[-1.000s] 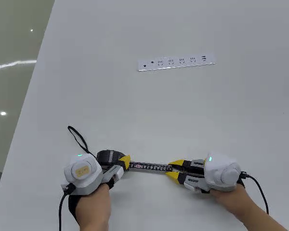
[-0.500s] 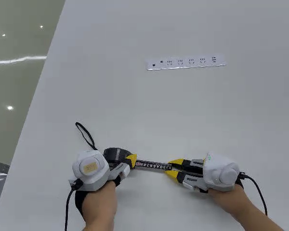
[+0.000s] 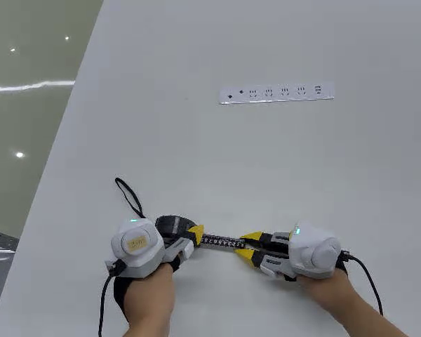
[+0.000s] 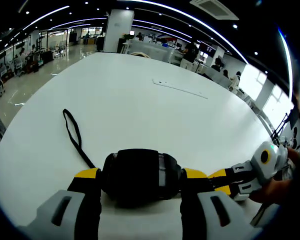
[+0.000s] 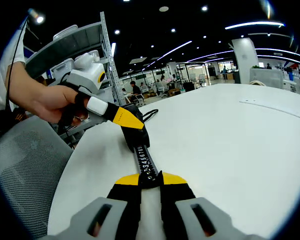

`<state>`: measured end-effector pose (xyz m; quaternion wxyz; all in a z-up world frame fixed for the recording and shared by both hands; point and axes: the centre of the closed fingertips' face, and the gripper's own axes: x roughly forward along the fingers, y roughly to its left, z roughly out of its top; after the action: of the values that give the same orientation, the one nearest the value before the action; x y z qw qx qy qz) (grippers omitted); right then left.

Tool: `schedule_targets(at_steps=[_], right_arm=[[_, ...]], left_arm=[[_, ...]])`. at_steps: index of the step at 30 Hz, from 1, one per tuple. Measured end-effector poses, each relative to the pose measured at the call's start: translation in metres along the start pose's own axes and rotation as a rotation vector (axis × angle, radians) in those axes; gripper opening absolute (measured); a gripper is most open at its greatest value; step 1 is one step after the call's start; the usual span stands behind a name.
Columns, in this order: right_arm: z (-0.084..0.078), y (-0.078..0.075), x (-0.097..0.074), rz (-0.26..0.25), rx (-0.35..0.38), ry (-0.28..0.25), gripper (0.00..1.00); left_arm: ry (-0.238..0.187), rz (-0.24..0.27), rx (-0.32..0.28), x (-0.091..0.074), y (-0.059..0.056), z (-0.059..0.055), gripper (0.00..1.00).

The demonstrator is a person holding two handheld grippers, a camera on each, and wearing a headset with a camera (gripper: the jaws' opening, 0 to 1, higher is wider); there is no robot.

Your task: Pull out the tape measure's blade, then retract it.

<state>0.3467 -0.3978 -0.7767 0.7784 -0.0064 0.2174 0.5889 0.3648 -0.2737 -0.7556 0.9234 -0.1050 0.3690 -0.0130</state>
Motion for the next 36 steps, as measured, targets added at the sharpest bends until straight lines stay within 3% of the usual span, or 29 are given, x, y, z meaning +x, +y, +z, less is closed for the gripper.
schedule_targets(at_steps=[36], right_arm=[[0.01, 0.008, 0.037, 0.038, -0.025, 0.013, 0.13]], left_arm=[[0.002, -0.008, -0.015, 0.0, 0.001, 0.0, 0.61]])
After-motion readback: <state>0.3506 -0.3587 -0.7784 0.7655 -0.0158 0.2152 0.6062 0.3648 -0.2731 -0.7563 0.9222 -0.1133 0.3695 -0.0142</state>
